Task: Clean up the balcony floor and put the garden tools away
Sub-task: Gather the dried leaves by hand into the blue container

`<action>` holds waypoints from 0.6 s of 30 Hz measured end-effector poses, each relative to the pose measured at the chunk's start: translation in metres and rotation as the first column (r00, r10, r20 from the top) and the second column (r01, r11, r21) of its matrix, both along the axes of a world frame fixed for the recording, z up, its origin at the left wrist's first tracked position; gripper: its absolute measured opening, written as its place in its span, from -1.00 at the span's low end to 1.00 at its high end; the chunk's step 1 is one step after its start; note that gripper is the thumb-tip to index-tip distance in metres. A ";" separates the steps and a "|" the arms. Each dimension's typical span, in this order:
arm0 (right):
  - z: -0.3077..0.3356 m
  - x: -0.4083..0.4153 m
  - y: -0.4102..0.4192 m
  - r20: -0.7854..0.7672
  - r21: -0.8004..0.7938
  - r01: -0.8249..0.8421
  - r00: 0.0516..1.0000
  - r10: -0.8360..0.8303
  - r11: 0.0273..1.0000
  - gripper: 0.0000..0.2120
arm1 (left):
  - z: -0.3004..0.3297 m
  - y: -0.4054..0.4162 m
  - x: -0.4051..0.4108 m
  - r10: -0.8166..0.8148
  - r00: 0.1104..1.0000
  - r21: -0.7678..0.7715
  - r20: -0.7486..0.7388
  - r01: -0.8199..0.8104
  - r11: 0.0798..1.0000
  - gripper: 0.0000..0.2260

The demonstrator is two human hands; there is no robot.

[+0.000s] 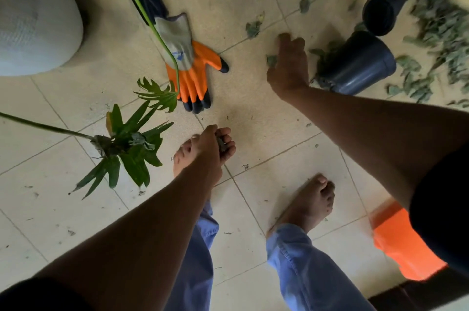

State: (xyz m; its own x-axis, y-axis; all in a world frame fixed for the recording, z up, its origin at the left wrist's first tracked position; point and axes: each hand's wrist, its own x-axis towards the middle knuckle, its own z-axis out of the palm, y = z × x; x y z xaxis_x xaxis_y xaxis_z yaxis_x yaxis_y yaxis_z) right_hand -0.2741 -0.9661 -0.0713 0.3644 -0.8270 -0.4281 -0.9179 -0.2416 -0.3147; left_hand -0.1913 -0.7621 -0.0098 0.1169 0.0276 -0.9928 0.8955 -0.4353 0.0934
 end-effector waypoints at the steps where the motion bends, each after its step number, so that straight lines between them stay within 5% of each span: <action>1: 0.000 0.006 -0.004 0.032 -0.005 -0.030 0.999 0.030 1.000 -0.34 | -0.002 -0.001 0.002 0.003 1.000 -0.001 0.000 -0.003 1.000 -0.69; 8: 0.011 0.040 -0.027 -0.071 -0.140 -0.397 0.918 0.390 0.907 -0.16 | -0.010 -0.011 0.011 0.003 0.999 0.008 0.032 -0.003 1.000 -0.69; 12: 0.016 0.038 -0.026 -0.133 -0.132 -0.569 0.822 0.554 0.812 -0.44 | -0.011 -0.018 0.015 -0.012 1.000 0.000 0.025 0.012 1.000 -0.70; 18: 0.011 -0.001 -0.007 -0.076 -0.100 -0.508 0.861 0.502 0.856 -0.70 | -0.005 -0.033 0.010 -0.007 0.999 -0.045 -0.042 0.005 0.999 -0.71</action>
State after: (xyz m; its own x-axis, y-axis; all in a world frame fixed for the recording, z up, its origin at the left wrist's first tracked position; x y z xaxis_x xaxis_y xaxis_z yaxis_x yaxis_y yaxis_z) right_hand -0.2746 -0.9733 -0.0605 0.7276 -0.5782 -0.3693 -0.6726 -0.7070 -0.2183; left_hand -0.1816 -0.7955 -0.0145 0.0750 -0.0181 -0.9970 0.8963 -0.4370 0.0754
